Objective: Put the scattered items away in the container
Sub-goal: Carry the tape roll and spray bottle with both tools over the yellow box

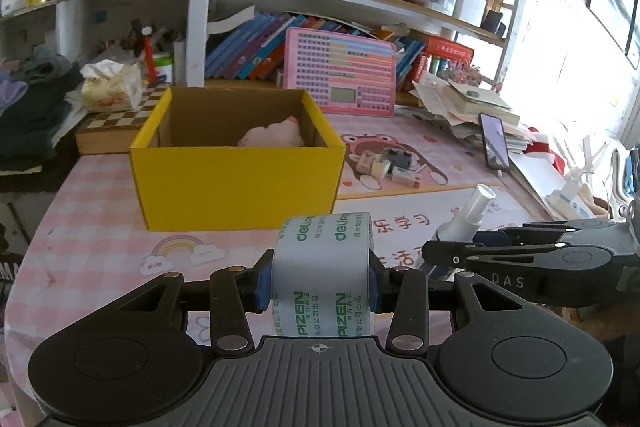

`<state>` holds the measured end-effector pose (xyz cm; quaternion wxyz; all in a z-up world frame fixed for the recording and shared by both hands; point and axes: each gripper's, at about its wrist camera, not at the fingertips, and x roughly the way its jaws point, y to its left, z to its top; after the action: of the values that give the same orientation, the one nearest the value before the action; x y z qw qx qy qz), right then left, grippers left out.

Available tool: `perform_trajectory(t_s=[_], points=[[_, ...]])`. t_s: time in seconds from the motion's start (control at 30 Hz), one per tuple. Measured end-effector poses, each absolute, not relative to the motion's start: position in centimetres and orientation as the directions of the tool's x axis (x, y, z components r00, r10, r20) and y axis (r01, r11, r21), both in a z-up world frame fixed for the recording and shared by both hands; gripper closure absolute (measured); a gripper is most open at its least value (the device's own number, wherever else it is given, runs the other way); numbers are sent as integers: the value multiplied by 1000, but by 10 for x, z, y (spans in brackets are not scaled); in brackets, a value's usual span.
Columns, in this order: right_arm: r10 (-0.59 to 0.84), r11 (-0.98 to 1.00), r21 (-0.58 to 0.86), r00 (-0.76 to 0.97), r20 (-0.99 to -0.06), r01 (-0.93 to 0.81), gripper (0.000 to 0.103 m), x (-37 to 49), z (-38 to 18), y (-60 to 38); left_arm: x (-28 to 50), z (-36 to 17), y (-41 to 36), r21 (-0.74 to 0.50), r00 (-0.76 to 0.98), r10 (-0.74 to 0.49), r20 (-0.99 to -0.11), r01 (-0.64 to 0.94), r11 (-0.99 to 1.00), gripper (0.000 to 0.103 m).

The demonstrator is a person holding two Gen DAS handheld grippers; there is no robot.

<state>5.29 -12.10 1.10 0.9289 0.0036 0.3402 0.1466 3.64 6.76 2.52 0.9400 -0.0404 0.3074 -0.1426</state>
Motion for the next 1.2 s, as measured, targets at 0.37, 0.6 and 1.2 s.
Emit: perform_trajectory(t_s=[0.37, 0.6, 1.2], points=[[300, 944, 87, 720, -626, -317, 72, 49, 15, -91, 27, 27, 97, -178, 792, -268, -548, 203, 963, 61], [322, 928, 54, 718, -617, -369, 72, 58, 20, -73, 29, 32, 117, -202, 821, -237, -519, 152, 967, 61], [386, 911, 62, 793, -470, -407, 72, 164, 61, -78, 125, 69, 123, -164, 897, -151, -415, 90, 982, 61]])
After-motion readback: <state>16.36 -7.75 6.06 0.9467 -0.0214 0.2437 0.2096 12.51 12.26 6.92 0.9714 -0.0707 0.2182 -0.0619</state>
